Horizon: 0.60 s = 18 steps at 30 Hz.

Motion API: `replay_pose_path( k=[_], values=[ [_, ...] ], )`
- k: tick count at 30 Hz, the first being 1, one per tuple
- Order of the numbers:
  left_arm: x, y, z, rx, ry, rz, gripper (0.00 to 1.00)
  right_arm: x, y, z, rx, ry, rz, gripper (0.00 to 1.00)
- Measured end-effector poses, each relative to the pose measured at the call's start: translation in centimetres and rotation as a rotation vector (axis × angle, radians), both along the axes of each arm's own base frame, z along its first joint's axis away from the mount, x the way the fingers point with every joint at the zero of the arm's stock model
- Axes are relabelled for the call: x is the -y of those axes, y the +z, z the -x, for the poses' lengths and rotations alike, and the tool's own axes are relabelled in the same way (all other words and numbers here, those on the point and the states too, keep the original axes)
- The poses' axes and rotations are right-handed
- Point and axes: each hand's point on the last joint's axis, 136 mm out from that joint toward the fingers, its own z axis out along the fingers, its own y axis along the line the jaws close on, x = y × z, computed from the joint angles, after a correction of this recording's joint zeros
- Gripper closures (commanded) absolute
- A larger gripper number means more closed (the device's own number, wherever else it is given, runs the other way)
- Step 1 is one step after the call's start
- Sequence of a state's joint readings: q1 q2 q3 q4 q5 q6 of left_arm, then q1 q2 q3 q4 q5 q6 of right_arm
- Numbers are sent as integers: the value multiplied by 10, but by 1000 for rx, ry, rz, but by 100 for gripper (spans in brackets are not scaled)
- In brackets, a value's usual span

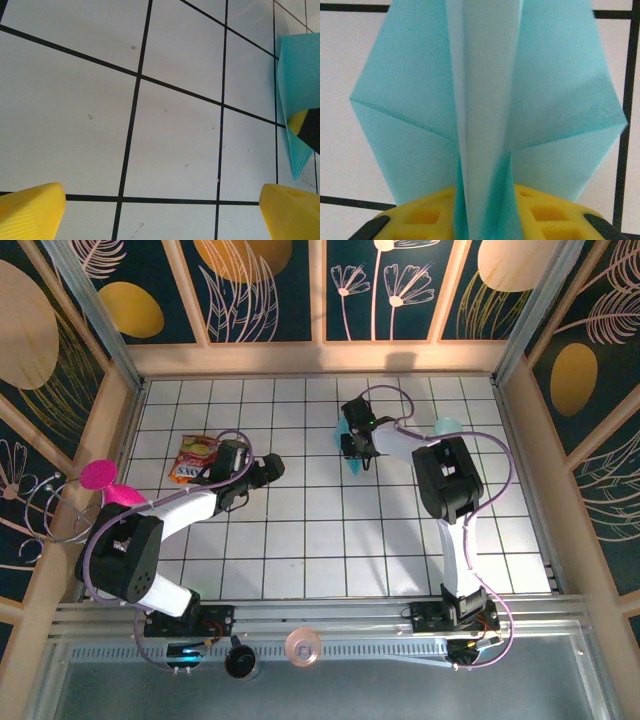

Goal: Fold a paper plane with a square sheet of paper (pick it up from the middle)
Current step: Move the paper plane to the top-center of the table.

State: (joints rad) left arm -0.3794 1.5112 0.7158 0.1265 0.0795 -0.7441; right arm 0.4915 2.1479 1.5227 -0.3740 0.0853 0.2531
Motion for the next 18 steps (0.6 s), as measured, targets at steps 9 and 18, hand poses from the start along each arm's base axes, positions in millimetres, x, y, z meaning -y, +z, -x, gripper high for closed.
replay_pose_path(
  k=[9, 18],
  values=[
    [2, -8, 2, -23, -9, 0, 1, 1, -2, -4, 13, -27, 0, 59],
    [2, -9, 2, -26, -12, 2, 1, 3, -3, -12, 68, -54, 48, 57]
  ],
)
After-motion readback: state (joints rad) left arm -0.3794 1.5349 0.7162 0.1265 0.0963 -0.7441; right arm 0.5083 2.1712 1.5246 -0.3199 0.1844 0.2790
